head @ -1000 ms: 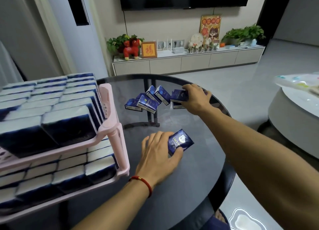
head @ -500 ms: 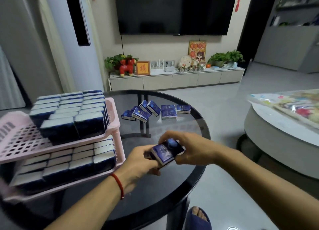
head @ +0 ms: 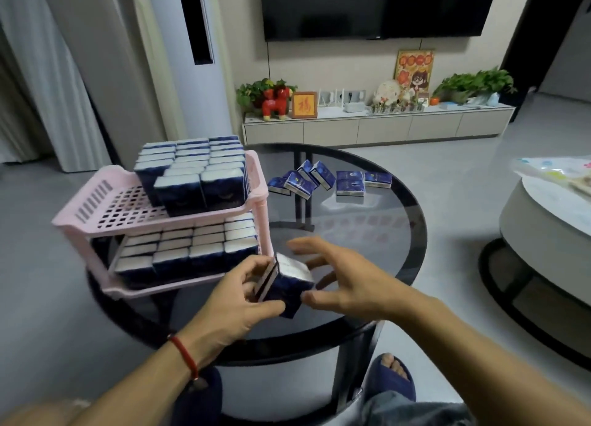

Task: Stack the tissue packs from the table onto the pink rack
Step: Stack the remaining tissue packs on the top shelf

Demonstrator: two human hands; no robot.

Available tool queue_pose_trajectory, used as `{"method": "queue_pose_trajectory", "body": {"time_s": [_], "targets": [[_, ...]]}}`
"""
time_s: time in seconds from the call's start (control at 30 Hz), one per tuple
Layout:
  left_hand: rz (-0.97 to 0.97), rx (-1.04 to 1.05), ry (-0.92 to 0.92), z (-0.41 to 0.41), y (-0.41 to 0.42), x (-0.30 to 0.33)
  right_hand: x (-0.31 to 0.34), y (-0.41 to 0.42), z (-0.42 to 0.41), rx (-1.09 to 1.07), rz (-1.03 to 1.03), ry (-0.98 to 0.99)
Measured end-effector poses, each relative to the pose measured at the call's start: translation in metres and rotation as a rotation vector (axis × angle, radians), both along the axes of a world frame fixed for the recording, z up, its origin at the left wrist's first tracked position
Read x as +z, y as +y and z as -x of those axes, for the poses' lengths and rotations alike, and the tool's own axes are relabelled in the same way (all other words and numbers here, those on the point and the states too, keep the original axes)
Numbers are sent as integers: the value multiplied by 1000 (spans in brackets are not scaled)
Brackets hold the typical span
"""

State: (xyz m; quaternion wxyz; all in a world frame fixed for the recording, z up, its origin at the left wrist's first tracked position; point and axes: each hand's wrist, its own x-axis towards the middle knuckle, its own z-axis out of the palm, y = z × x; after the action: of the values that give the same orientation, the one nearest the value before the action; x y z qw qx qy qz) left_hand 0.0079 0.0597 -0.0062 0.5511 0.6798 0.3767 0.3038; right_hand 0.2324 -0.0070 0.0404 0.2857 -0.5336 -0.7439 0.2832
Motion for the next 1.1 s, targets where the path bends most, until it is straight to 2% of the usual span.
{"method": "queue_pose_trajectory", "body": {"time_s": [0.17,0.37,0.53,0.6,0.73,0.87,1.03,1.1], "targets": [[-182,17,115,14,-3,-12,-20,10,21,-23,-61,-25],[-267,44,215,18,-9,-8,-25,18,24,-46,-40,-10],[-556,74,270,21,-15,2,-25,15,29,-55,-58,-22],[-604,106,255,25,-20,10,-20,14,34,-36,-64,-13],[-651,181,253,50,-27,41,1,11,47,45,-101,133],[-579,219,242,95,-31,92,18,16,64,22,-145,296],[-606,320,171,143,-16,157,21,24,82,-32,-180,338],[-657,365,227,150,3,170,19,25,86,-45,-181,303]]}}
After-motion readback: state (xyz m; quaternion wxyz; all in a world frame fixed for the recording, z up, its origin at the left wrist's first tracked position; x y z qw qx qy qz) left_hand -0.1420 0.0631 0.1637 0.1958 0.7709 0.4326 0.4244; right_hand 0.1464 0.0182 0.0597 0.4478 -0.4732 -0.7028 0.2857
